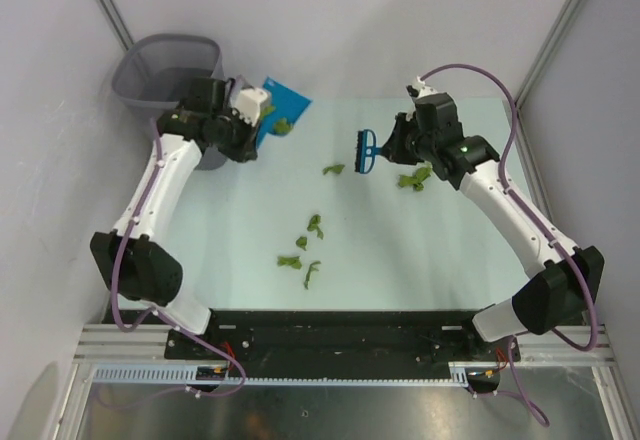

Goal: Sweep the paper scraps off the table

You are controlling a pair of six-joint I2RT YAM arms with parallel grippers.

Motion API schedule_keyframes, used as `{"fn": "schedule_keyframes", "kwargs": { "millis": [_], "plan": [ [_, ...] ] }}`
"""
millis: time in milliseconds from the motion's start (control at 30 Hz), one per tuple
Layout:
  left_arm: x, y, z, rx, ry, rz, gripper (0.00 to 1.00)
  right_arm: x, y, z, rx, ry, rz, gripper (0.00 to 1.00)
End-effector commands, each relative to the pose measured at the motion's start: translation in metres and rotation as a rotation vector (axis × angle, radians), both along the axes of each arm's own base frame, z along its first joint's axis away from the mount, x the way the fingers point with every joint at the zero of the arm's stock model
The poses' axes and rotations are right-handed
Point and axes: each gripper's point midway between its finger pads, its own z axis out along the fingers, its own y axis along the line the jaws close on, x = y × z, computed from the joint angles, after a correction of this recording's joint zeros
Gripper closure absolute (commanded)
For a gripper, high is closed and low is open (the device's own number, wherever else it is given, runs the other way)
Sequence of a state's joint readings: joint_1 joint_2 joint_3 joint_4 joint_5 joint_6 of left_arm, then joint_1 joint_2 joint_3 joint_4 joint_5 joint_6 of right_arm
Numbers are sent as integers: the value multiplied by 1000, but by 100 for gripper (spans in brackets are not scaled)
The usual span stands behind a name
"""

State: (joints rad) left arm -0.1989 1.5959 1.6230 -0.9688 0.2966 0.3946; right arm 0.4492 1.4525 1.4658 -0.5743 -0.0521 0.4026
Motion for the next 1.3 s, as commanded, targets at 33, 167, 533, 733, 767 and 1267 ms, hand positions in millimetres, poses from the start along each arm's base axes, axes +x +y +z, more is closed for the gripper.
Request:
{"fn": "schedule_keyframes", "kwargs": {
  "millis": [33,167,533,733,767,1267],
  "plan": [
    [15,6,86,-175,-151,144,100,-11,-2,6,7,-13,24,100],
    [29,24,122,-247,-213,226,100,-17,-6,-9,-20,20,25,100],
    [66,123,204,-290,-429,516,100,-25,-10,-29,-51,67,40,100],
    [77,219,209,89,-542,746,100,-31,-14,-37,-82,77,45,100],
    [77,221,210,113,-547,737,100,-32,-14,-39,-87,77,42,100],
    [45,272,183,642,-427,890,100,-50,5,-52,-117,83,104,100]
  ]
}}
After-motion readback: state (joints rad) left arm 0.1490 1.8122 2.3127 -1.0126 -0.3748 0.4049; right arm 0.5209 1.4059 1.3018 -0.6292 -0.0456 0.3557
